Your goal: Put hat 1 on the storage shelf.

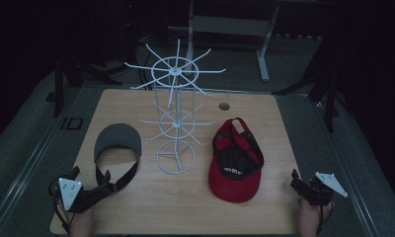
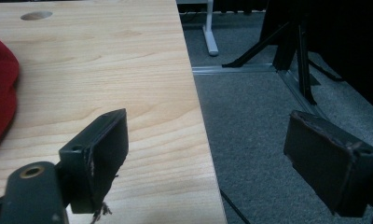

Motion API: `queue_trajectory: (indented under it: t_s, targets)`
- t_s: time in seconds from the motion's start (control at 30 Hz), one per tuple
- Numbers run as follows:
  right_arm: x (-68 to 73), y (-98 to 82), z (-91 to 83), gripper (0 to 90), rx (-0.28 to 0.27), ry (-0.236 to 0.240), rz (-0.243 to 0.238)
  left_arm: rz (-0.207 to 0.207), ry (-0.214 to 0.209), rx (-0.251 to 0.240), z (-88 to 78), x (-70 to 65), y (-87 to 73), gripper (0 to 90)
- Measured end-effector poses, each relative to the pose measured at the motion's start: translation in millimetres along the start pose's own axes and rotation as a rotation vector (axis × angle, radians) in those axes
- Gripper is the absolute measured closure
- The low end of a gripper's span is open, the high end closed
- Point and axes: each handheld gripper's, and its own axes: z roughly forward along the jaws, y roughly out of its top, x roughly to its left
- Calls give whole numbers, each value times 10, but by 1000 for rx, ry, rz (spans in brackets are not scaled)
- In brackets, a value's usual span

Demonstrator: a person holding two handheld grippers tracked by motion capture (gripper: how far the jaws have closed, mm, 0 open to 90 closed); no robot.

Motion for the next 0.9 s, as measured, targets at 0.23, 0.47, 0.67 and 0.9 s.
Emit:
queue_trajectory:
  t_s: [0.23,0.47,0.67,0.9]
  targets:
    - [25,3,8,136,11,-8,-19,-53,100,86,-22,-21,41,10]
    - [31,5,14,135,16,-8,-24,-76,124,139,-2,-6,32,10]
    - [55,22,37,131,64,10,-57,-87,82,131,-4,-41,46,10]
    - [76,178,11,130,106,68,-51,-92,31,90,-23,-120,104,10]
